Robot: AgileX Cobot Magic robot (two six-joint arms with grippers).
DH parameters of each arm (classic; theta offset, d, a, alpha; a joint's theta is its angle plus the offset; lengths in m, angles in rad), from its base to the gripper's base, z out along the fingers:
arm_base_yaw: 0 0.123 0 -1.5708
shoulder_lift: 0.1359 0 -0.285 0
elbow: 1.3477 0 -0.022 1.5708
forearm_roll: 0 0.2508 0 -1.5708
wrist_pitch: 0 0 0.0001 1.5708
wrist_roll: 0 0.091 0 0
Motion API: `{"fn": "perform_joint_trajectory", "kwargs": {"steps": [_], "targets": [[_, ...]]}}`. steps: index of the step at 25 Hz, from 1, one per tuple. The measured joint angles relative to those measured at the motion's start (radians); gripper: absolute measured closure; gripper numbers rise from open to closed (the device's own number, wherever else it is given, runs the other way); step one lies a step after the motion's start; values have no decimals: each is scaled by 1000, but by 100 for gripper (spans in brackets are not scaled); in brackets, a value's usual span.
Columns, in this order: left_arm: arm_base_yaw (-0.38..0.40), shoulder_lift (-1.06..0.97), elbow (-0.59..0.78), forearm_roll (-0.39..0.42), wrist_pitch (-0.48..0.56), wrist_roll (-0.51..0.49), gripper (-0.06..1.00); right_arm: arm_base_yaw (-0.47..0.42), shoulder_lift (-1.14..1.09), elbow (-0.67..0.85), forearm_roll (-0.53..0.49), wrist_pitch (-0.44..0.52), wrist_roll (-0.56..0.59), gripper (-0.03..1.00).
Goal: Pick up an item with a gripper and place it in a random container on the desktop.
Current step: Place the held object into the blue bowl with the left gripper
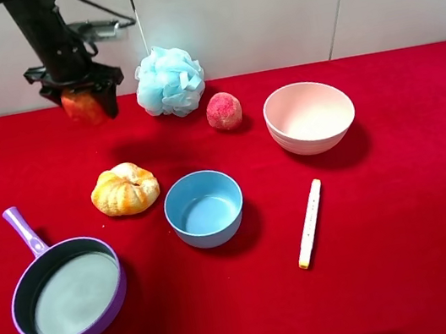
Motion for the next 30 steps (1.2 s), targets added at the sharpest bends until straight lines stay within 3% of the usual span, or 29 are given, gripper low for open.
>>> {"fn": "perform_joint_trajectory", "kwargs": {"steps": [15, 30], "targets": [[-97, -111, -22, -5, 2, -43, 25, 0, 0, 0, 2, 0, 0, 28], [-215, -345, 281, -7, 1, -60, 25, 0, 0, 0, 2, 0, 0, 28]]}}
